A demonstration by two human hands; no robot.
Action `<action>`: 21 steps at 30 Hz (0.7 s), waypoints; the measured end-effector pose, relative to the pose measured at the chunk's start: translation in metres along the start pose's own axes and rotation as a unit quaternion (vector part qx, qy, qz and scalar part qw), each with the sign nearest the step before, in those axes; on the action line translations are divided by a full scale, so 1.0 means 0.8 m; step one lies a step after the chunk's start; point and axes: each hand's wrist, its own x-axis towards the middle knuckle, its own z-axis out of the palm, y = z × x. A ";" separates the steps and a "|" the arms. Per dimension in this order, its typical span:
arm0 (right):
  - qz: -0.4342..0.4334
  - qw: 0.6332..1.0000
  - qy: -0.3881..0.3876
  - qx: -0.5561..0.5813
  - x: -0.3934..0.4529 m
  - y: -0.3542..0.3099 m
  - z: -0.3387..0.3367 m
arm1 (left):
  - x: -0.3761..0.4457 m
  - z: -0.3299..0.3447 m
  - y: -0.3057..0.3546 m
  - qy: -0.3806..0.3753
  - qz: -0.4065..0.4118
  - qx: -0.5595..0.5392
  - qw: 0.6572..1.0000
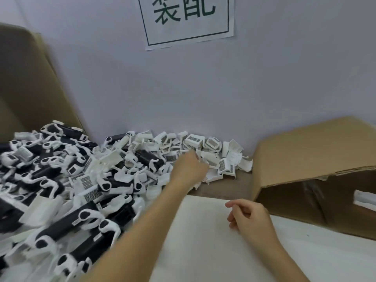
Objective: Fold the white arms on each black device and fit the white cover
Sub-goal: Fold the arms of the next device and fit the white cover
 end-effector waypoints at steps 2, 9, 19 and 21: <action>-0.003 1.000 0.001 0.005 0.000 0.000 -0.001 | 0.030 -0.025 -0.007 0.004 -0.008 0.142 0.990; -0.004 1.000 -0.008 0.008 0.004 0.005 0.001 | 0.082 -0.079 -0.090 -0.084 -0.039 0.372 0.924; -0.015 1.000 0.002 0.023 0.007 0.011 0.001 | 0.094 -0.096 -0.096 0.132 0.052 0.209 0.968; -0.017 1.000 0.006 0.023 0.007 0.011 0.001 | 0.091 -0.107 -0.078 0.184 0.085 0.132 0.970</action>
